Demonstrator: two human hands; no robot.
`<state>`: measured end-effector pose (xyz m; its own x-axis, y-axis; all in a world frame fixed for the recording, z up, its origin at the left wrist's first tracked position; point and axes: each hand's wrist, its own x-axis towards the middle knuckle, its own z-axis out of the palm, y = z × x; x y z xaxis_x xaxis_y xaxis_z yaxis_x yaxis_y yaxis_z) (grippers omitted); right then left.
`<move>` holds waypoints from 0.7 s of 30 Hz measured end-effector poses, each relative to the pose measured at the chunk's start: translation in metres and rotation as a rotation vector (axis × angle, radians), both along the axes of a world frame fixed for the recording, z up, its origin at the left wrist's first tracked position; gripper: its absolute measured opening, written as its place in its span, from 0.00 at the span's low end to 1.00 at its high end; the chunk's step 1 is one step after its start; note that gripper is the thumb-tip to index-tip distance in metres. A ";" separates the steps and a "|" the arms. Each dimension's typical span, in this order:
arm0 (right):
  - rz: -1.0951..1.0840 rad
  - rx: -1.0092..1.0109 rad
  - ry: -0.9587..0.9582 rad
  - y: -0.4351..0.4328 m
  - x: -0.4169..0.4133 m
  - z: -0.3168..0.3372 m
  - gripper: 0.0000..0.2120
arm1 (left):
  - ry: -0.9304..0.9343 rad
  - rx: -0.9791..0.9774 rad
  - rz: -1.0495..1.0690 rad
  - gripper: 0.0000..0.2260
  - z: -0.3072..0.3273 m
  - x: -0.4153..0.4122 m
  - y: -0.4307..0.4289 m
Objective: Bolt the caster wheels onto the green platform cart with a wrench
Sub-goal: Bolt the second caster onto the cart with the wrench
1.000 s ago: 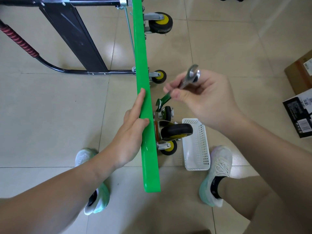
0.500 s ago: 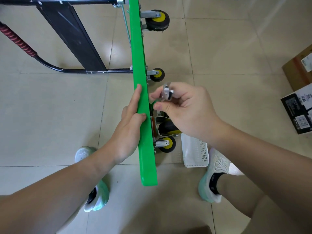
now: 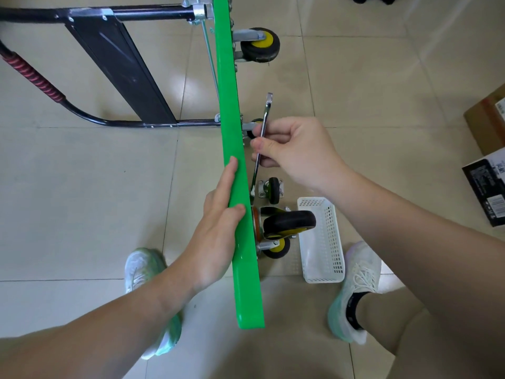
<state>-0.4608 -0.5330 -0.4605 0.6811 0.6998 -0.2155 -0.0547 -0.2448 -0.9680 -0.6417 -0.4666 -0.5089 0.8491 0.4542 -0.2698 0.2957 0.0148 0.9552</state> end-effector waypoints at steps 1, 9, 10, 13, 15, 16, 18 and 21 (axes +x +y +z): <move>0.006 -0.027 0.037 0.003 0.005 -0.002 0.07 | 0.000 0.000 -0.004 0.32 0.000 -0.001 0.000; -0.016 -0.075 0.282 0.018 0.017 -0.009 0.04 | 0.034 0.010 -0.012 0.33 0.003 0.000 0.000; -0.032 -0.065 0.287 0.018 0.019 -0.008 0.04 | 0.035 0.013 -0.012 0.33 0.004 0.001 0.000; -0.097 0.036 0.265 0.012 0.027 0.004 0.04 | 0.040 0.030 -0.015 0.33 0.006 0.001 -0.001; -0.144 0.133 0.176 0.003 0.029 0.017 0.05 | 0.043 0.017 -0.013 0.32 0.007 0.002 -0.001; -0.151 0.181 0.128 -0.003 0.026 0.023 0.06 | 0.046 0.015 -0.014 0.33 0.008 0.002 -0.001; -0.105 0.255 0.055 -0.018 0.013 0.030 0.09 | 0.048 0.020 -0.017 0.33 0.008 0.002 0.000; -0.008 0.283 -0.052 -0.041 -0.011 0.026 0.11 | 0.038 0.026 -0.016 0.32 0.008 0.002 0.000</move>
<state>-0.4716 -0.5742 -0.4340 0.6917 0.7218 0.0233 -0.0037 0.0358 -0.9994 -0.6397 -0.4666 -0.5011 0.8455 0.4478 -0.2907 0.3320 -0.0145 0.9432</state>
